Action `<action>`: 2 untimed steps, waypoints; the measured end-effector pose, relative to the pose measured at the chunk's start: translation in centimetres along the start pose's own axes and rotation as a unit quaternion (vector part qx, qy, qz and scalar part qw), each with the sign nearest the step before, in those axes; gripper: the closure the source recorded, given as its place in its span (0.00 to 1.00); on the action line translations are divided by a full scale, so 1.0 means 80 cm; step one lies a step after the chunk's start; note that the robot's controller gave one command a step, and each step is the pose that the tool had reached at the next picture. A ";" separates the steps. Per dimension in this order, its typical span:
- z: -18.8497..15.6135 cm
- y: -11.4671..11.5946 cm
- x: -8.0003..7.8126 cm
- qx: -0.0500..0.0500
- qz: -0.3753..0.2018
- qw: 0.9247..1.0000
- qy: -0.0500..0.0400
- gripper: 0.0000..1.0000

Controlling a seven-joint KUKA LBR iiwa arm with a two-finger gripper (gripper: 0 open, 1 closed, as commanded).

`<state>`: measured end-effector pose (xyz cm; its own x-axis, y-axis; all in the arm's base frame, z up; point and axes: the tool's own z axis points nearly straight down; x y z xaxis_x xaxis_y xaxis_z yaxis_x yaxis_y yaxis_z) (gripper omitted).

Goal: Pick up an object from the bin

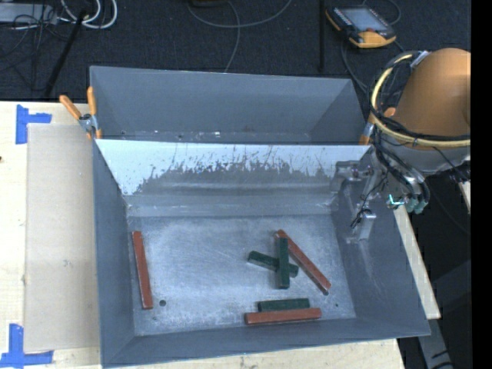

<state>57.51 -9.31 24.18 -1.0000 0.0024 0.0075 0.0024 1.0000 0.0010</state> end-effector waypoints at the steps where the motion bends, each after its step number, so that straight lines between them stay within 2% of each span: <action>1: 0.159 0.021 0.063 -0.001 0.088 0.996 0.001 0.00; 2: 0.218 0.071 0.038 0.000 0.074 0.997 -0.003 0.00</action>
Offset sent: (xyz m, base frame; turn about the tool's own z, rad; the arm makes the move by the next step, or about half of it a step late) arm -0.0485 0.0157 -0.1219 0.1752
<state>54.32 -3.61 6.75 -0.9886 0.1505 0.0010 0.1505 0.9886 0.0013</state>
